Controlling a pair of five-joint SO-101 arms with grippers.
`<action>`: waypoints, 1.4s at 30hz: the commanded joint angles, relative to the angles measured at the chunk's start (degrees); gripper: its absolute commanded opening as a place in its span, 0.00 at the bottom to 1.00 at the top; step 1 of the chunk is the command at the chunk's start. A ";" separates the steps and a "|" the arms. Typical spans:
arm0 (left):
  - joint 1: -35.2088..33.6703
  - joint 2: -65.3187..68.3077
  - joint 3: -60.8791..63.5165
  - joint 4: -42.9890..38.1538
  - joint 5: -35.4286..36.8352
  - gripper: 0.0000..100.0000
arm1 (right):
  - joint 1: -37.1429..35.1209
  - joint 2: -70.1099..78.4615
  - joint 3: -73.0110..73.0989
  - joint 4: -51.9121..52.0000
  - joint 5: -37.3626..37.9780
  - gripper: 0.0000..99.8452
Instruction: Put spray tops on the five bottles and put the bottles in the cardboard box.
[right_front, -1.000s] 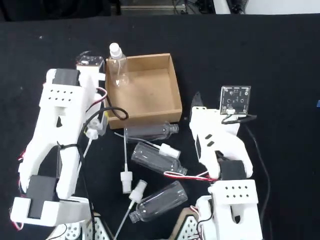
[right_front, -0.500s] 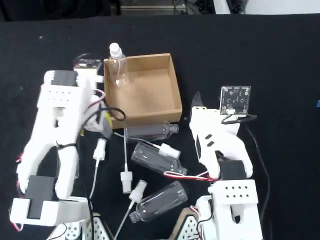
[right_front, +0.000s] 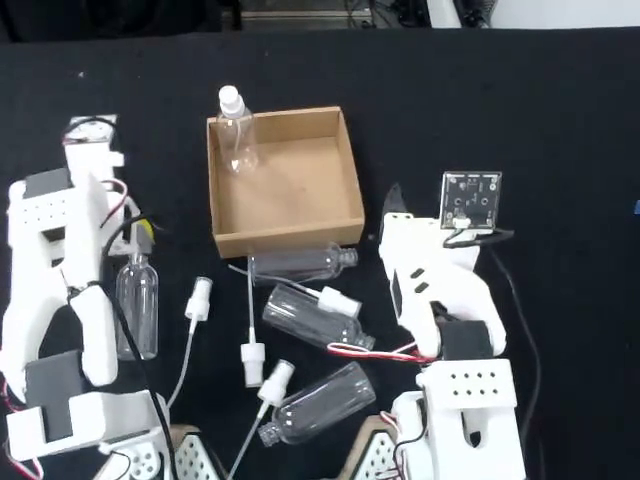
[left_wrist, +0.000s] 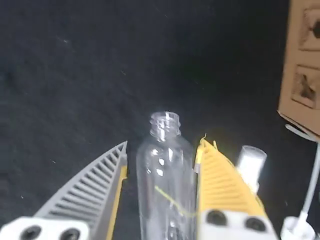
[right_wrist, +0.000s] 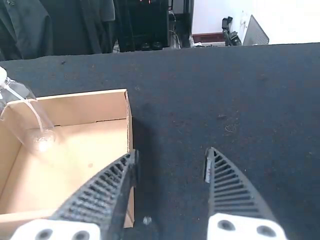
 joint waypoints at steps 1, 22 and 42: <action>-0.75 2.55 -1.36 -1.05 0.35 0.27 | 1.58 -1.54 -0.92 -1.67 0.00 0.20; -5.23 13.54 -6.64 7.47 -6.59 0.32 | 1.67 -1.54 -0.92 -1.67 0.00 0.20; -1.98 13.45 0.75 2.81 -8.18 0.27 | 1.67 -1.54 -0.92 -1.93 0.00 0.20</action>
